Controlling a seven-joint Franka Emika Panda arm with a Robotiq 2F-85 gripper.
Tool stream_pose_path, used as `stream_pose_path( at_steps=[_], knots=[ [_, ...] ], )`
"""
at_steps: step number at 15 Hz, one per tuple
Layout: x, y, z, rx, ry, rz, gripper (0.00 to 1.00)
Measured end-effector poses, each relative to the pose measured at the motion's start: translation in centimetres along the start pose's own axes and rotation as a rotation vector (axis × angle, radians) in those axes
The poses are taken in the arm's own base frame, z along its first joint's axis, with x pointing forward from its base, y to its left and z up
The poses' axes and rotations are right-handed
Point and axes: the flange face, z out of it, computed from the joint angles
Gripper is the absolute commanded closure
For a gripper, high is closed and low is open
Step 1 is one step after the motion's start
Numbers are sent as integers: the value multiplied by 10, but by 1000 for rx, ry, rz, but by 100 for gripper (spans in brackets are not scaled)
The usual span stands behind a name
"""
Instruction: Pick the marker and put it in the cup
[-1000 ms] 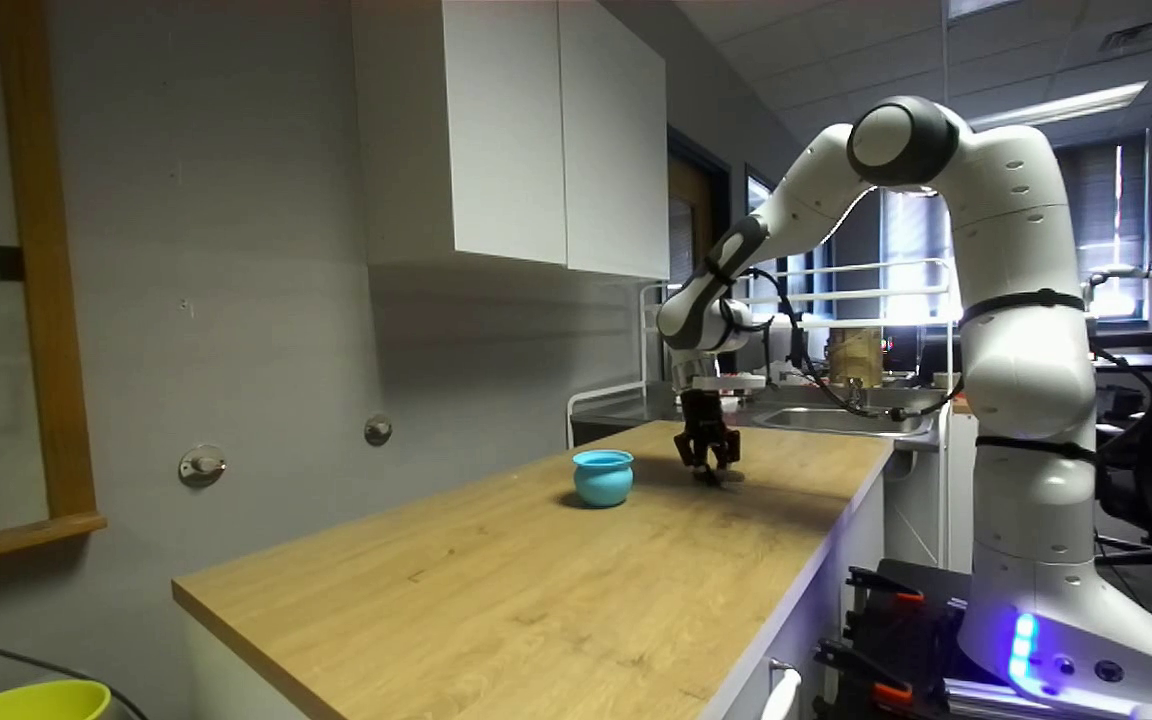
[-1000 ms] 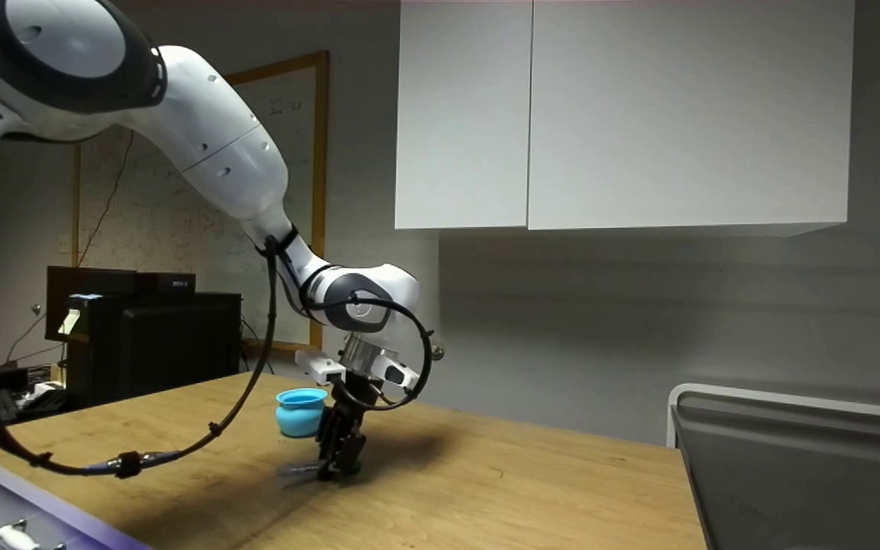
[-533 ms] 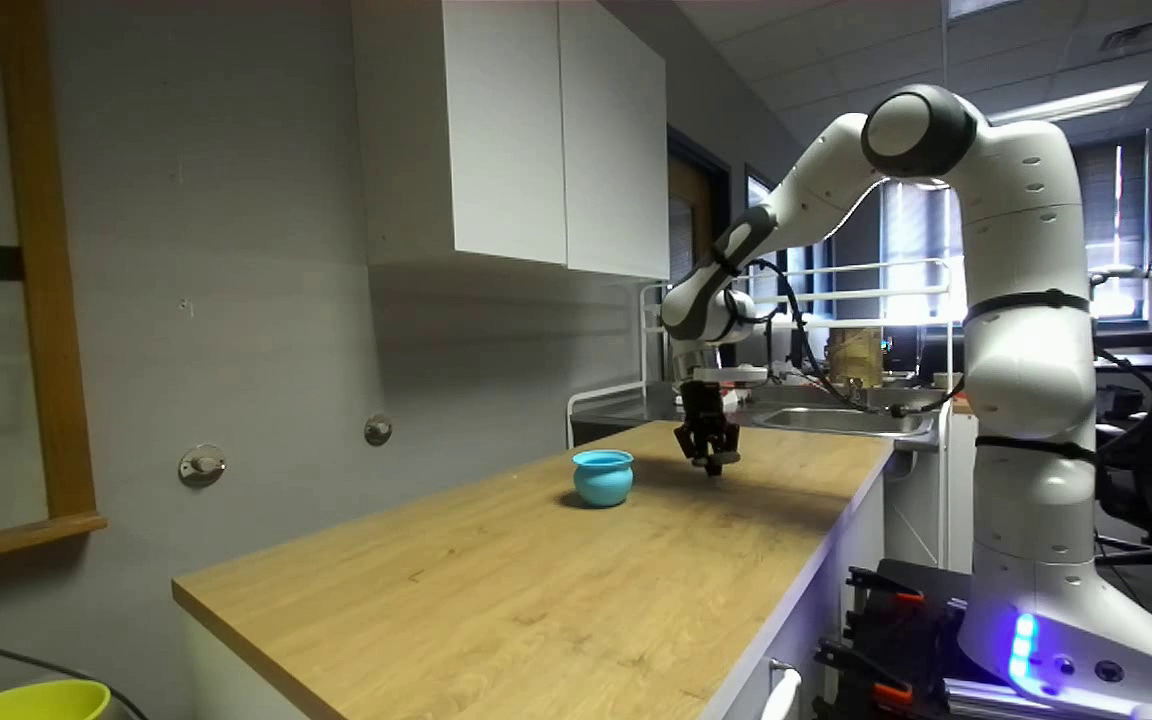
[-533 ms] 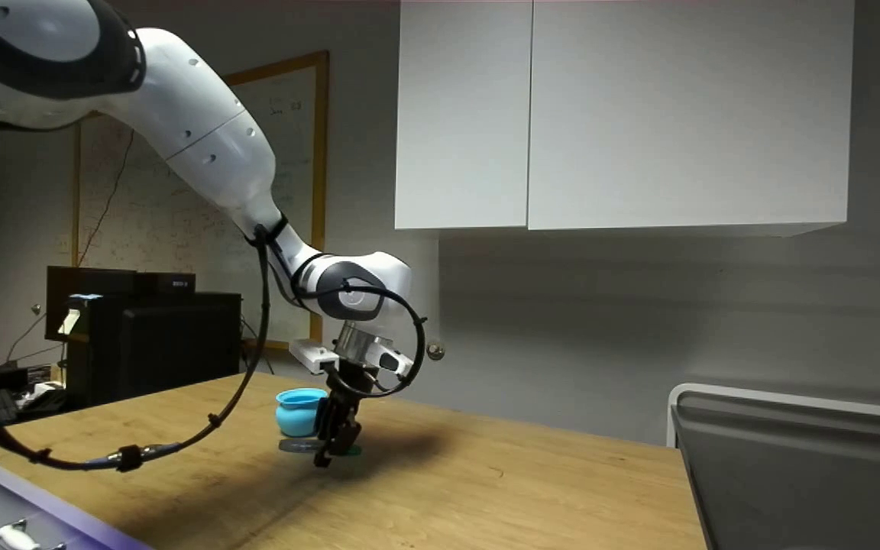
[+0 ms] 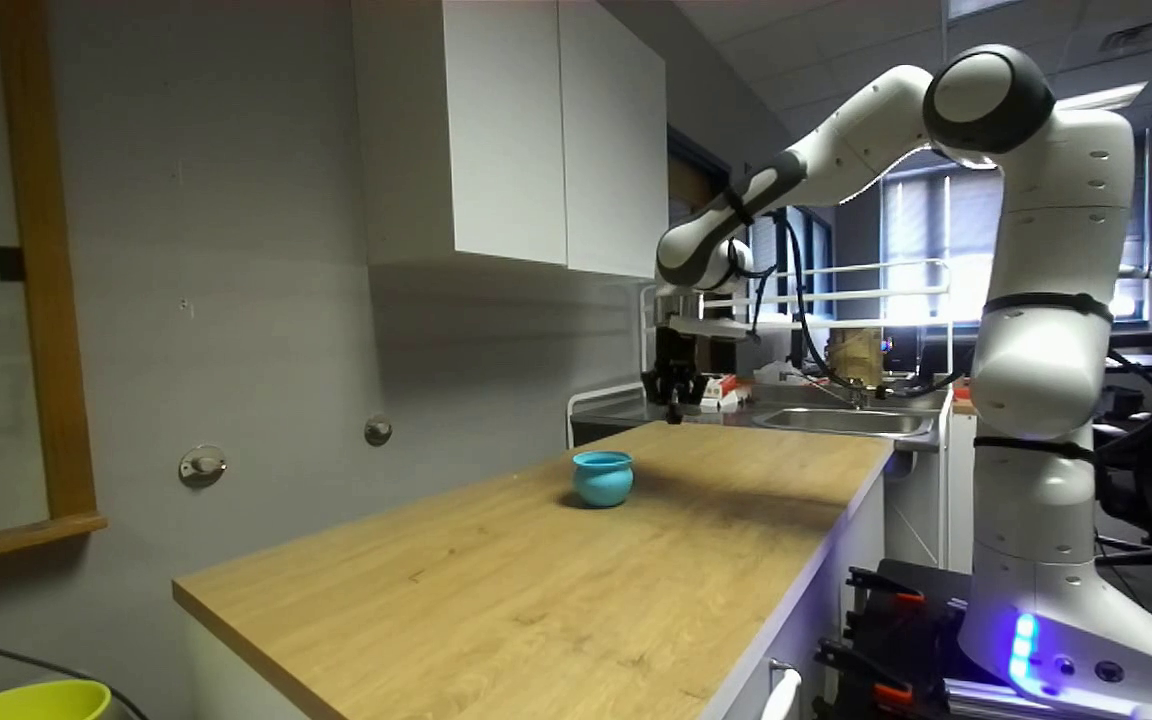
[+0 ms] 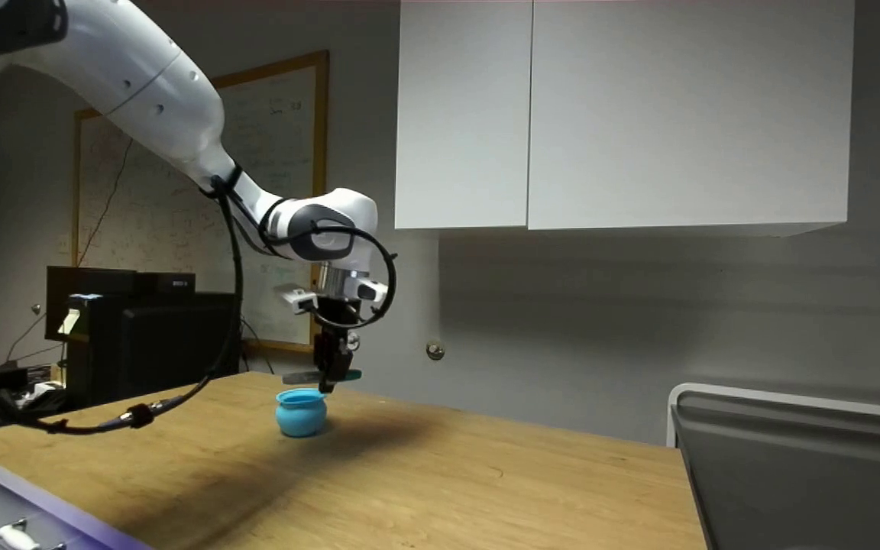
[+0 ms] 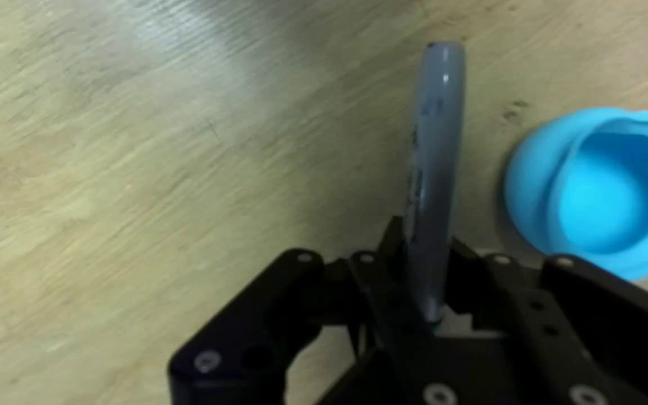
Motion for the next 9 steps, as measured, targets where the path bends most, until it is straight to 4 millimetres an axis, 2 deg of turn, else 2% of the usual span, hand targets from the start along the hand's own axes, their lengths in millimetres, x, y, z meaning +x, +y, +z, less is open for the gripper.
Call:
stream_pose_path(
  at_steps=[3,5,9],
  knots=[
    [-11,-38,-46,47,151,-14,96],
    [-18,-60,-70,73,262,-14,96],
    [-24,-95,-90,113,445,-5,96]
  ],
)
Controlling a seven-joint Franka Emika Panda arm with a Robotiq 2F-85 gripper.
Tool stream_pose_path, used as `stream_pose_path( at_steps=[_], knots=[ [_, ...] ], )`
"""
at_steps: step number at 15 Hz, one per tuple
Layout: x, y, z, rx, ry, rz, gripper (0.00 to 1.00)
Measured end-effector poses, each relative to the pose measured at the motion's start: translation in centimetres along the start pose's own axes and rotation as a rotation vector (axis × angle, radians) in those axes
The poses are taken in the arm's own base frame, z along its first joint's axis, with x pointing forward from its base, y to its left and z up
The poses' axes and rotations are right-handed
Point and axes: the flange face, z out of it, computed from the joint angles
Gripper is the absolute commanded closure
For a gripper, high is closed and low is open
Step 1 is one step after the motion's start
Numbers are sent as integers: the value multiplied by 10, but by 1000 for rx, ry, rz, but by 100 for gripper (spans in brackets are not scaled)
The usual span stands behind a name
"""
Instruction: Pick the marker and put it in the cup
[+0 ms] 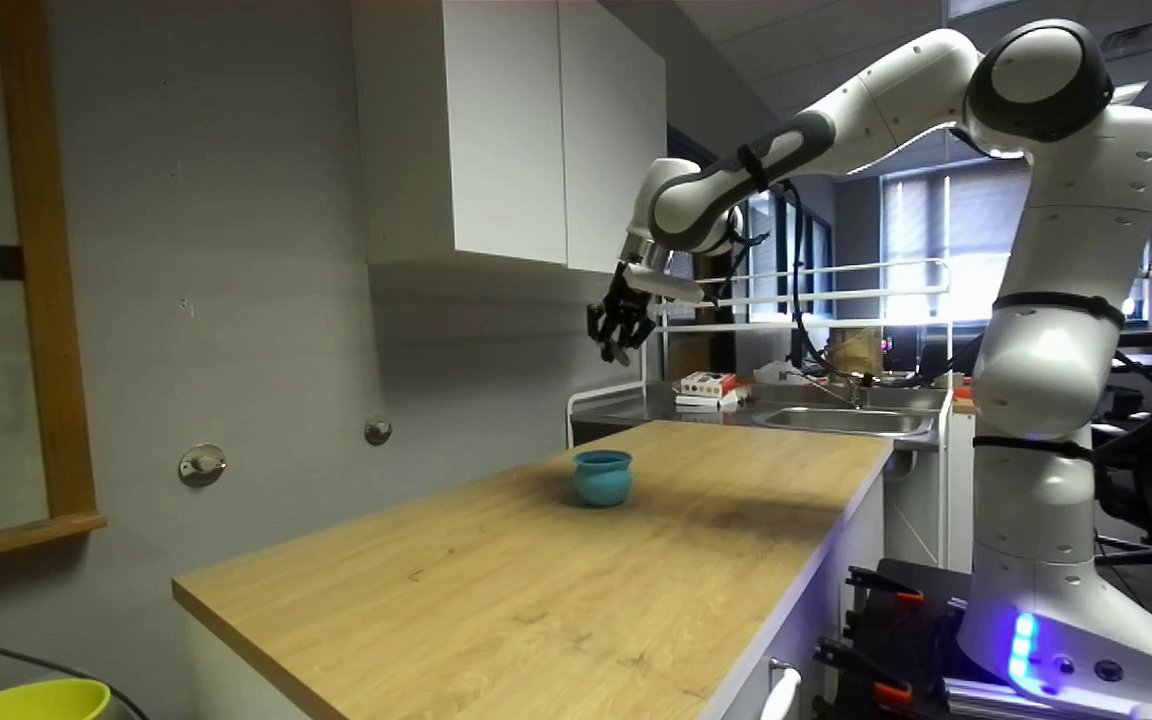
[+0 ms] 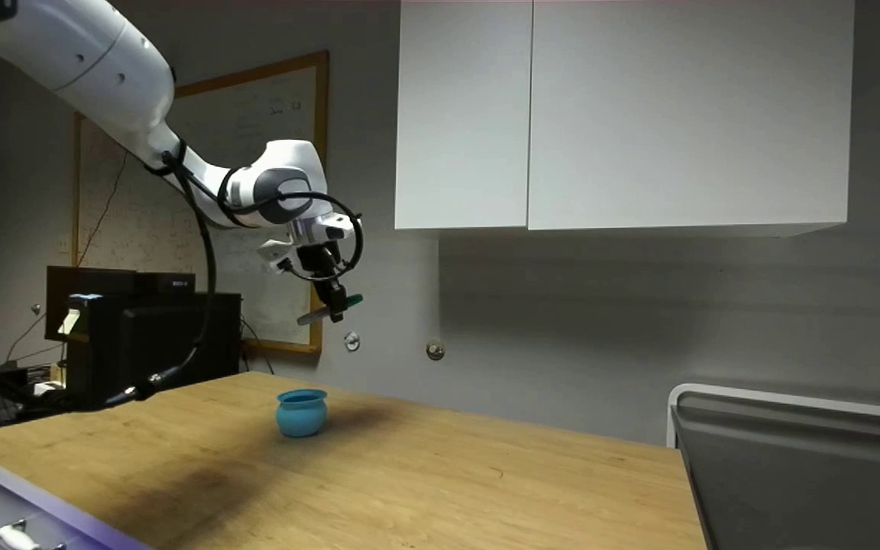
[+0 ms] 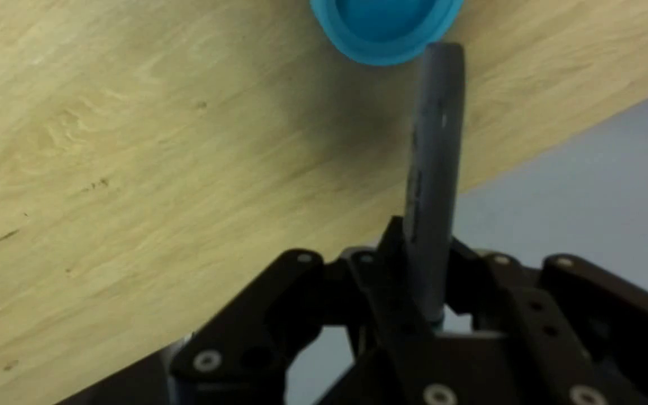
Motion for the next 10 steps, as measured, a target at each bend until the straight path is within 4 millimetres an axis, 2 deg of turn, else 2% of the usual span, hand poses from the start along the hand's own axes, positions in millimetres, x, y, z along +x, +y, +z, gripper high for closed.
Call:
stream_pose_path(
  at_steps=[2,5,10],
  knots=[
    [-3,-16,3,2,67,-5,96],
    [-12,-36,24,-22,130,-30,96],
    [-27,-40,73,-118,181,-70,96]
  ],
)
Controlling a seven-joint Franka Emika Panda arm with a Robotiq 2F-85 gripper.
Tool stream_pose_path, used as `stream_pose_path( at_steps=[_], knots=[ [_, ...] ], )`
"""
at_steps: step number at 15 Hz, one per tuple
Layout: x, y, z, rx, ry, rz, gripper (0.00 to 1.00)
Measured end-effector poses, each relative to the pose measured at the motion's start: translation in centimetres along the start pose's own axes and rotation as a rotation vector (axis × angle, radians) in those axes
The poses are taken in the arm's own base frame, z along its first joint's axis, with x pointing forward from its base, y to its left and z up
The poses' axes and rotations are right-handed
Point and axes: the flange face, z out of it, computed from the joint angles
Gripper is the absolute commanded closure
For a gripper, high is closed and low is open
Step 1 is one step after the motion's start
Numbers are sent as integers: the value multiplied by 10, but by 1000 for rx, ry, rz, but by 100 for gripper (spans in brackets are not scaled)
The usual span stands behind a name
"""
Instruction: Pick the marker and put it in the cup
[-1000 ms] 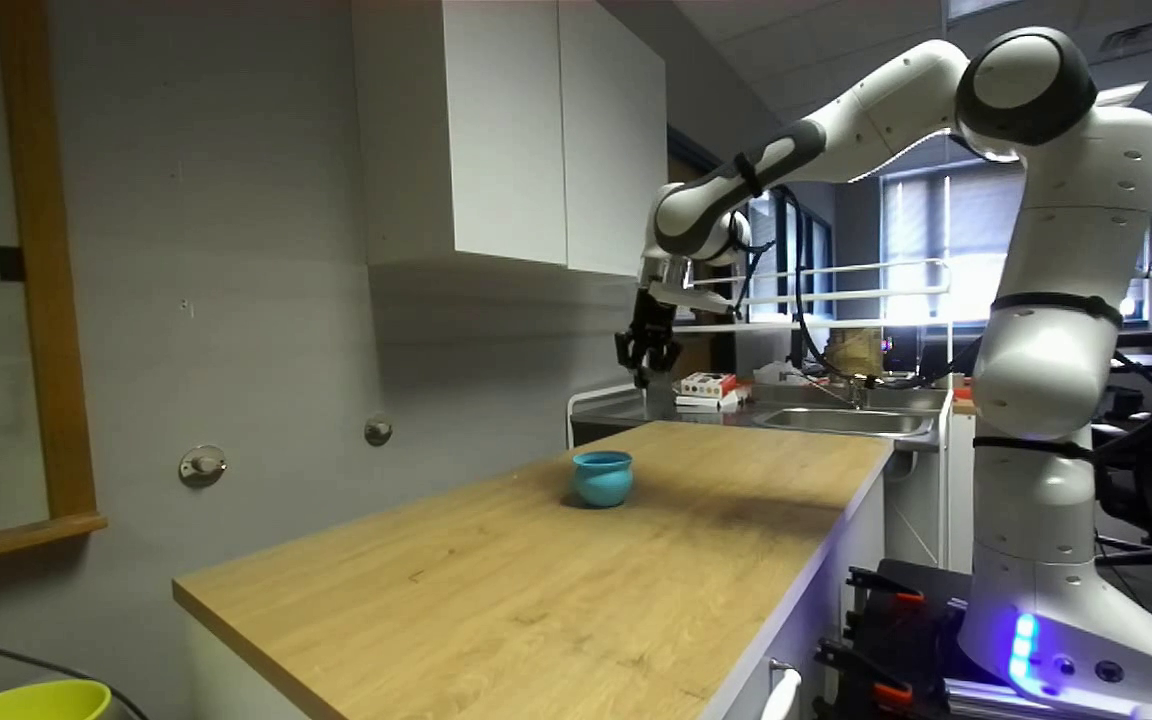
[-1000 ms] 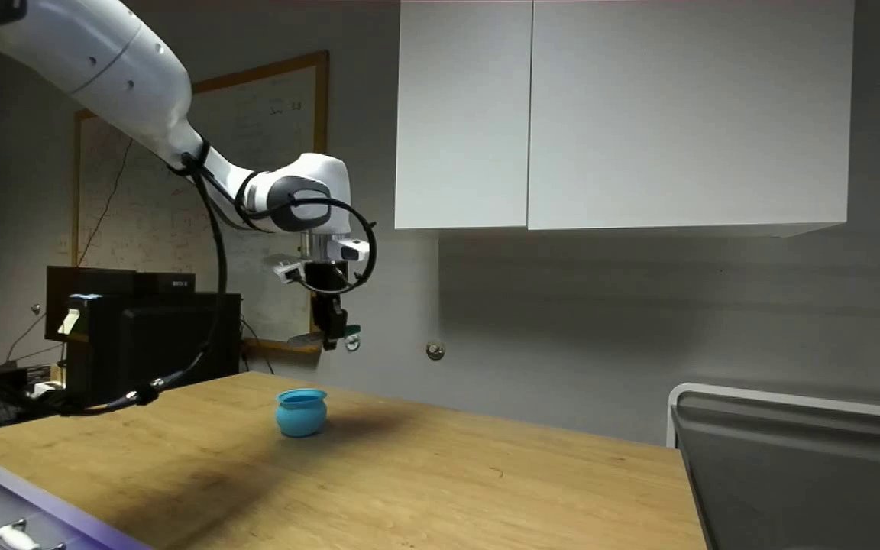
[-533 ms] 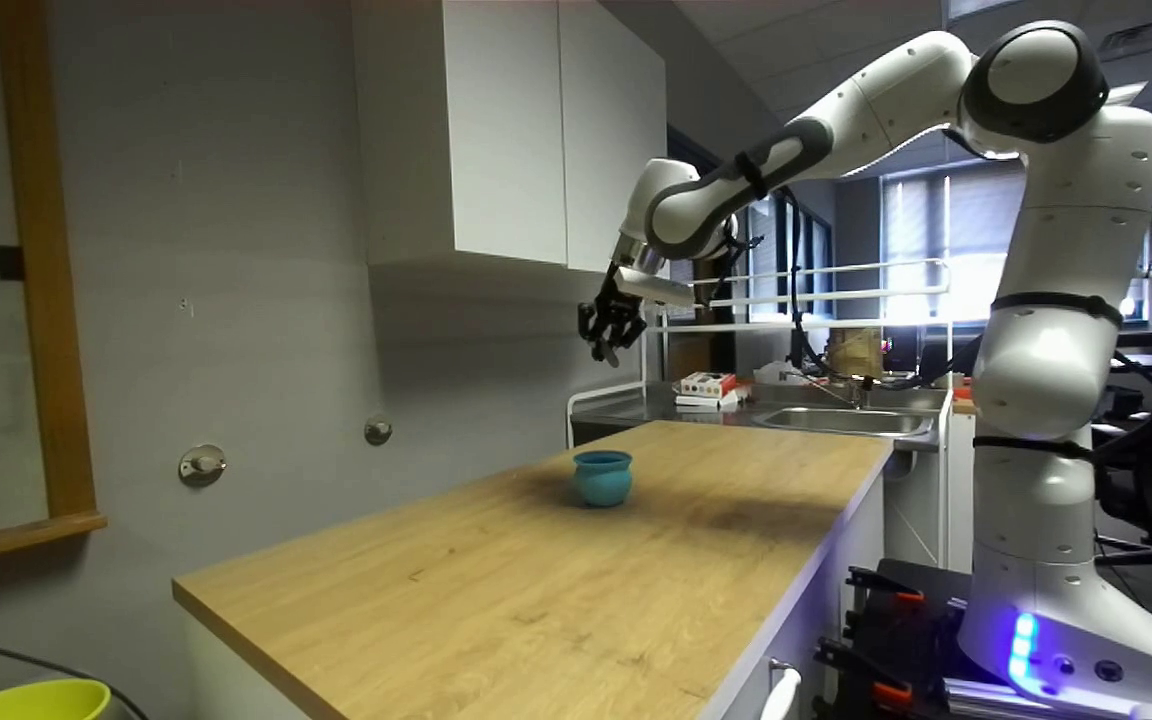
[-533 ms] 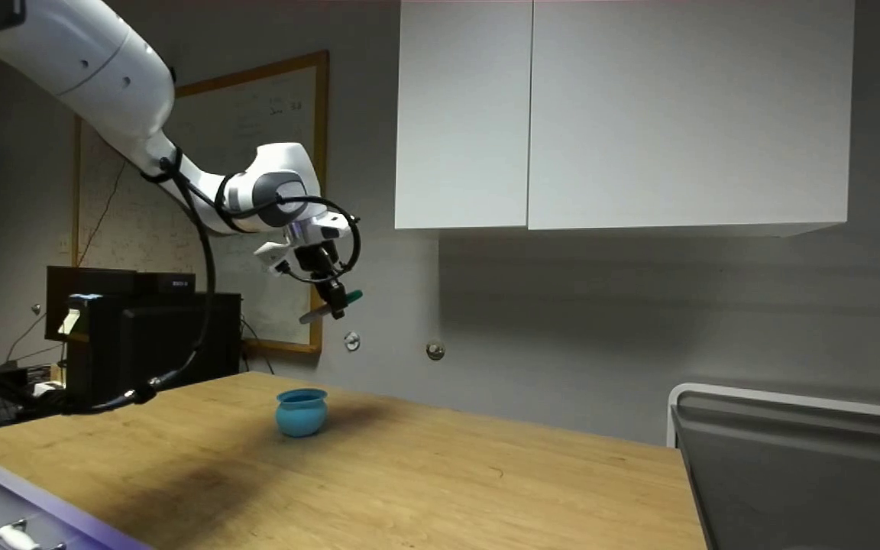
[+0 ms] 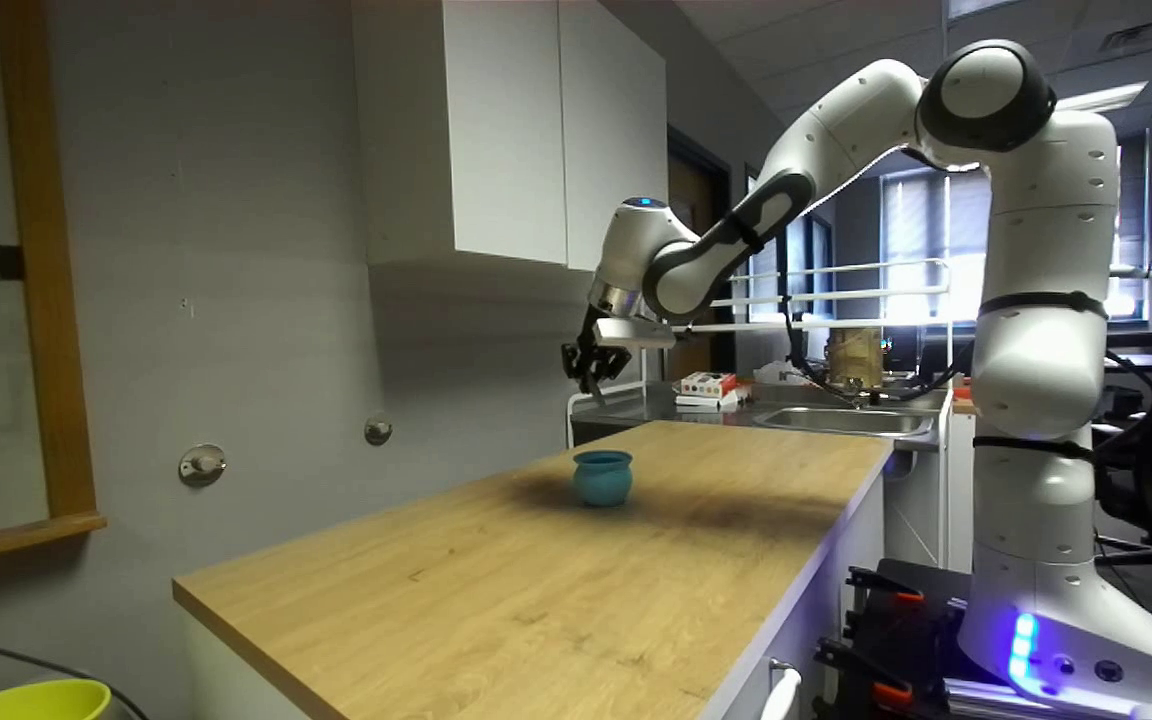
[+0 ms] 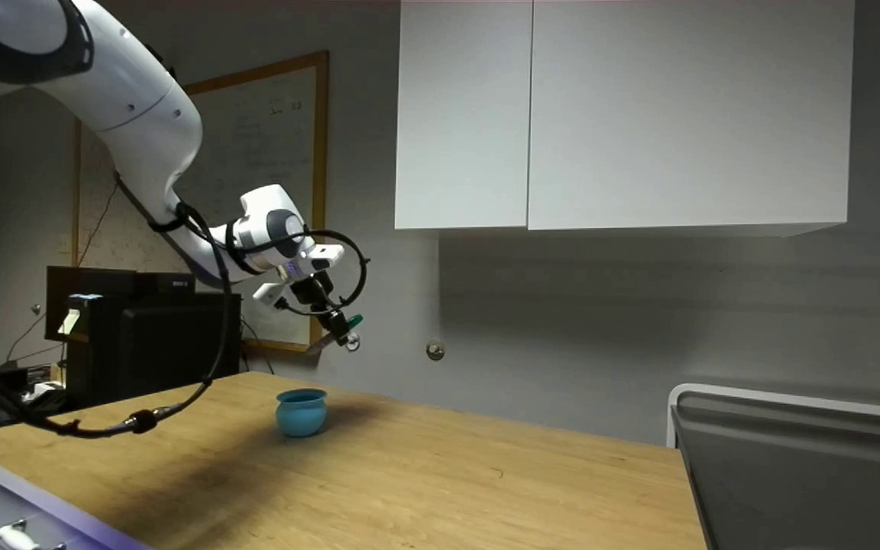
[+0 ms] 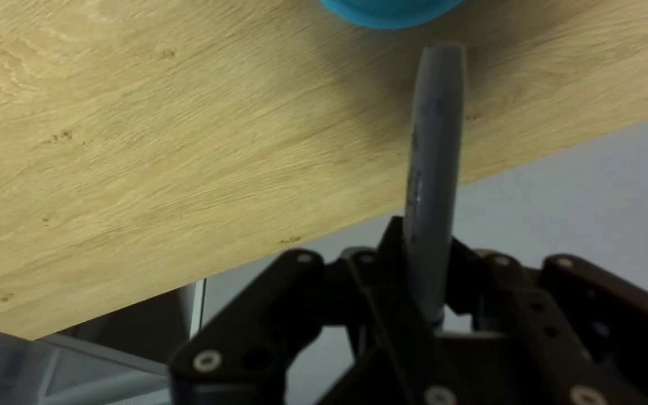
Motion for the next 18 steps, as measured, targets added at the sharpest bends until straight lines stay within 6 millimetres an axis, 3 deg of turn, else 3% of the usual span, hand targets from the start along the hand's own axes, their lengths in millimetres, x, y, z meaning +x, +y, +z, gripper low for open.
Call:
stream_pose_path(
  at_steps=[9,18],
  knots=[
    [-26,-2,41,-86,45,-10,96],
    [-56,-19,58,-98,51,-56,96]
  ],
)
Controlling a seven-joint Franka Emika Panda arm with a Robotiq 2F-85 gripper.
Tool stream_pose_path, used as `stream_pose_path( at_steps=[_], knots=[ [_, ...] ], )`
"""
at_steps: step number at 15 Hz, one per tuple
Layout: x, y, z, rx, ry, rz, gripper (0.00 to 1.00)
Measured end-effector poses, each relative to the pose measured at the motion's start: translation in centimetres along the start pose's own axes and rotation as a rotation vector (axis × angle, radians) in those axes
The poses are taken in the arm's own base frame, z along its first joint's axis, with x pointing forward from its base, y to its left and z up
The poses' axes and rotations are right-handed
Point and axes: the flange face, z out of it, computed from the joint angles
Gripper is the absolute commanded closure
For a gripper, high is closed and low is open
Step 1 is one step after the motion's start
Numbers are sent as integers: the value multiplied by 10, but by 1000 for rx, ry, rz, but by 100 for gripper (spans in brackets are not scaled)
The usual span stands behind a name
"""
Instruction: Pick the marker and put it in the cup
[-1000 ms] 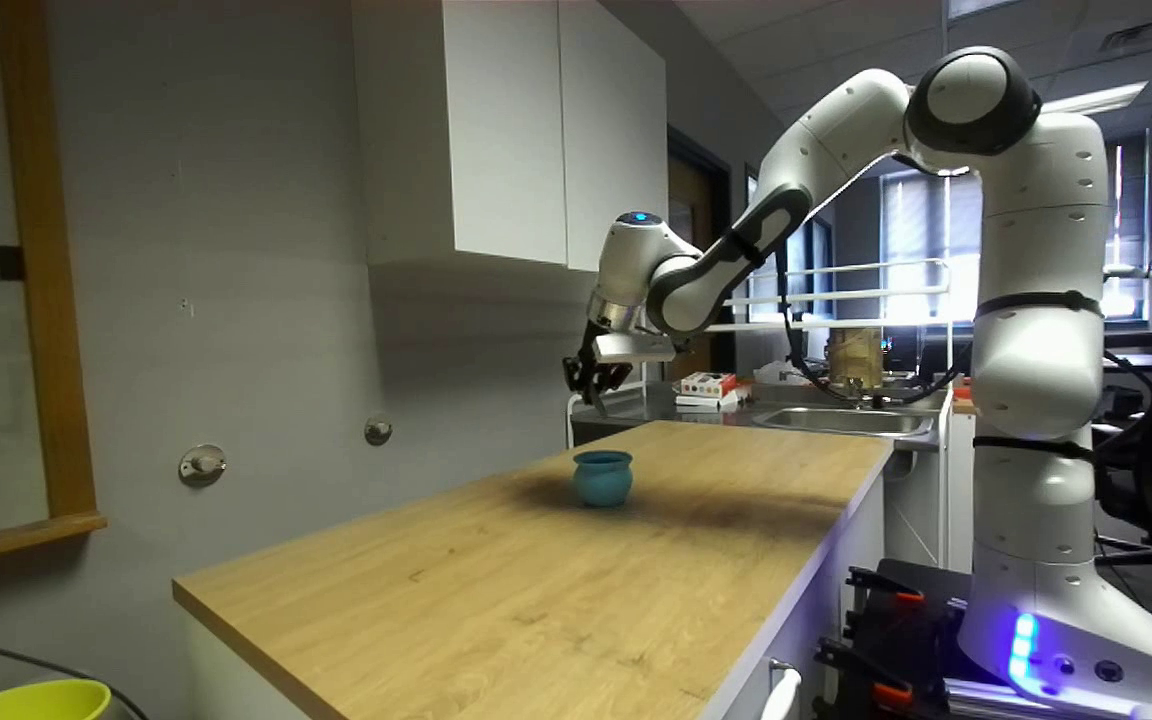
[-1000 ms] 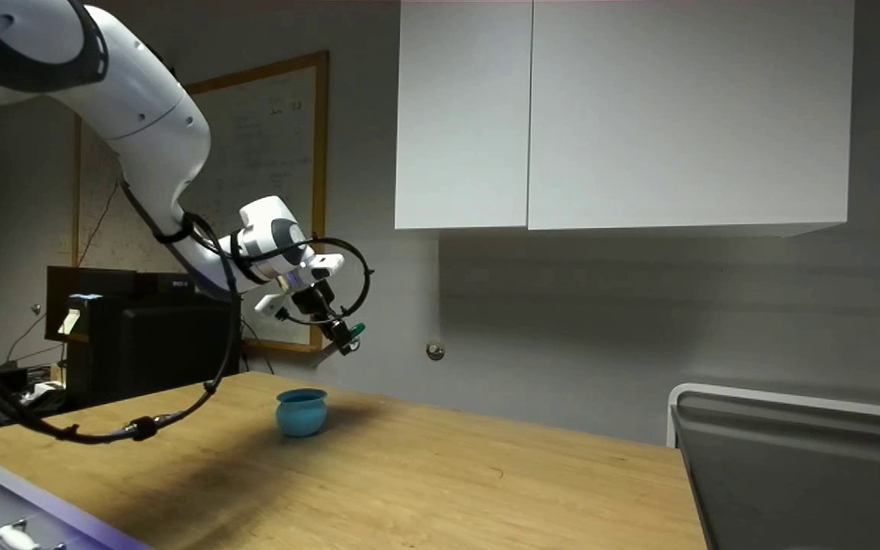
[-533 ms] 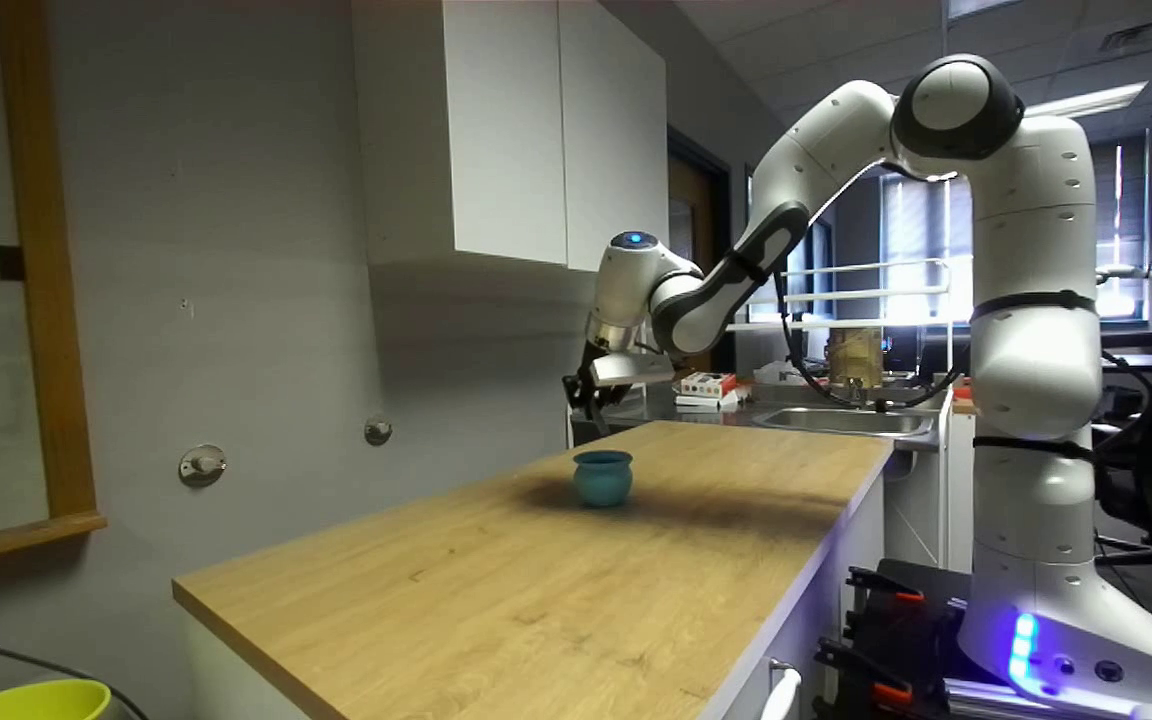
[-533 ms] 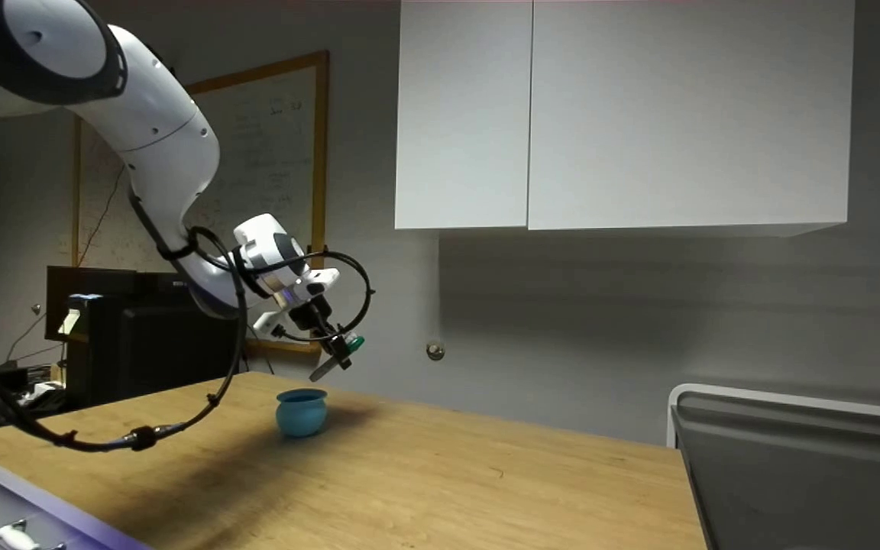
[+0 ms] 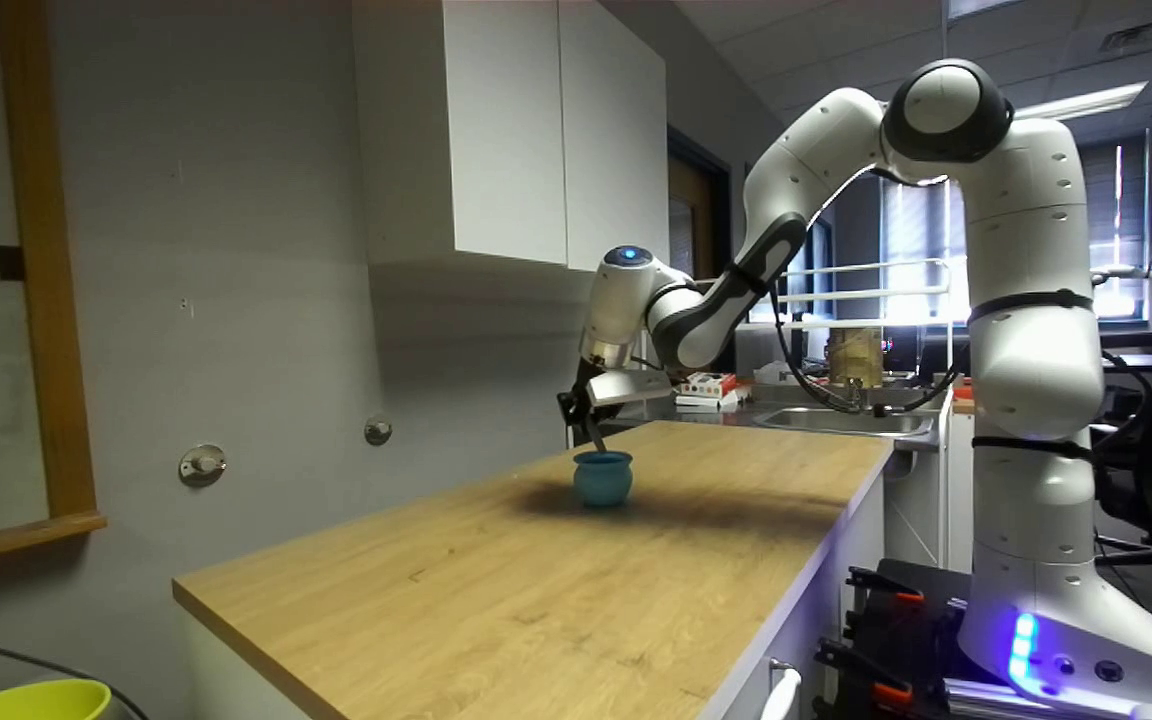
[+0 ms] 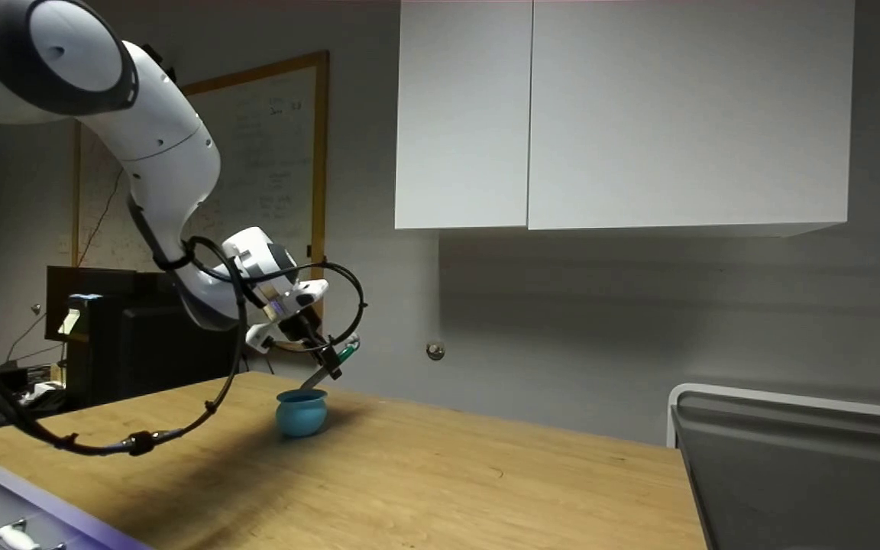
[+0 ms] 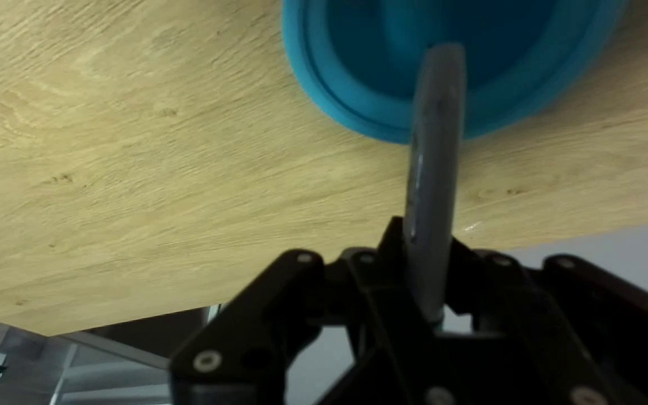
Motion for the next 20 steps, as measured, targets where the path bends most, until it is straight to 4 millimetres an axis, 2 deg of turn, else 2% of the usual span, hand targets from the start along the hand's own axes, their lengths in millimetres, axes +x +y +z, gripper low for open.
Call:
stream_pose_path(
  at_steps=[9,20],
  knots=[
    [-3,-1,1,-7,29,-18,96],
    [-16,-4,16,-23,41,-56,95]
  ],
)
